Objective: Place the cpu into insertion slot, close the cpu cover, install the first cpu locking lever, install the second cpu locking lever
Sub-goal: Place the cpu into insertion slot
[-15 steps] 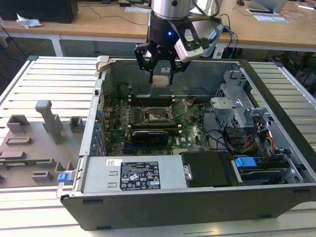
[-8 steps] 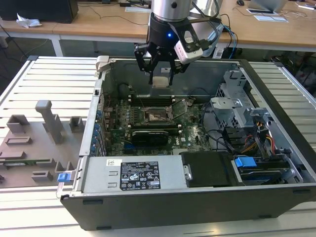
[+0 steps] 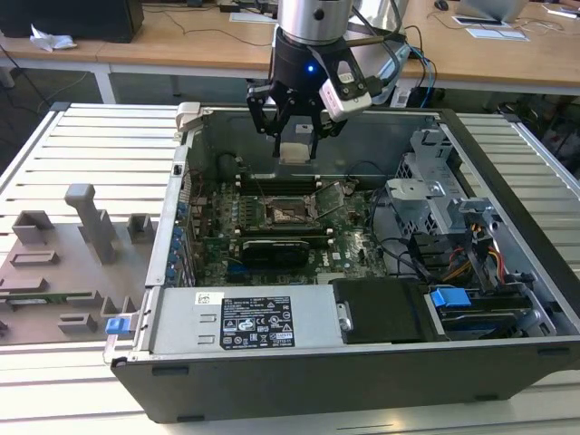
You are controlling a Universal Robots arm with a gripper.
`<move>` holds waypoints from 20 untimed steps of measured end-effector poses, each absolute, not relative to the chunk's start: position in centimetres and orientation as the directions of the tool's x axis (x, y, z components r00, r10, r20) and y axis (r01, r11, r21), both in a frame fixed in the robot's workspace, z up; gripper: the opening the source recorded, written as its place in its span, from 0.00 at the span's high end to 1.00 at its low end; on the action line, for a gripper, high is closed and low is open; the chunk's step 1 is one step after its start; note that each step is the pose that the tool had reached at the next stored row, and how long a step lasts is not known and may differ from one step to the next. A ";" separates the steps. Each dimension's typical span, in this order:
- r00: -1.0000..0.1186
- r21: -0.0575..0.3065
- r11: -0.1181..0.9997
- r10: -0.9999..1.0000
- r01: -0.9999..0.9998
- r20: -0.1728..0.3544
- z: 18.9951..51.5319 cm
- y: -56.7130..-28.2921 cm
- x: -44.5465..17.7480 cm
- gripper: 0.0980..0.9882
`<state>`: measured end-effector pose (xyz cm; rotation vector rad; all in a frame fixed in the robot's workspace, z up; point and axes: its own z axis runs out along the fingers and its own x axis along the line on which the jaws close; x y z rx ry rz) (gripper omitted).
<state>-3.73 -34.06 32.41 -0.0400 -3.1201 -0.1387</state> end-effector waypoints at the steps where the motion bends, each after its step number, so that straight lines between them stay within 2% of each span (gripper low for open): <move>1: -1.000 0.088 0.996 0.025 0.026 0.019 32.4 -34.1 -3.7 0.50; 20: -1.000 0.088 0.996 0.025 0.026 0.019 31.2 -34.1 -3.7 0.50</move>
